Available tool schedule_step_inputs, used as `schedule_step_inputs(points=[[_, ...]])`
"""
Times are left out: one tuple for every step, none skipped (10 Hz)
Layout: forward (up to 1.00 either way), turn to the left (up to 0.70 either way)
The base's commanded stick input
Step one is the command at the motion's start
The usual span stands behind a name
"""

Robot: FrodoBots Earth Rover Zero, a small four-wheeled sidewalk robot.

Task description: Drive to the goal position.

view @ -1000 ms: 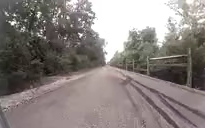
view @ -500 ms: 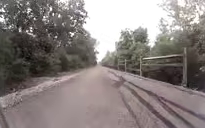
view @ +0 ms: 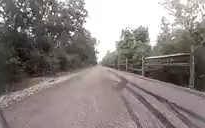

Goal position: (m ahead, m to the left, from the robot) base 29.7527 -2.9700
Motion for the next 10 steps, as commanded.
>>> schedule_step_inputs(points=[[0.7,0.0],[0.7,0.0],[0.7,0.0],[0.7,0.0],[0.7,0.0],[0.7,0.0],[0.7,0.0],[0.7,0.0],[0.7,0.0],[0.7,0.0]])
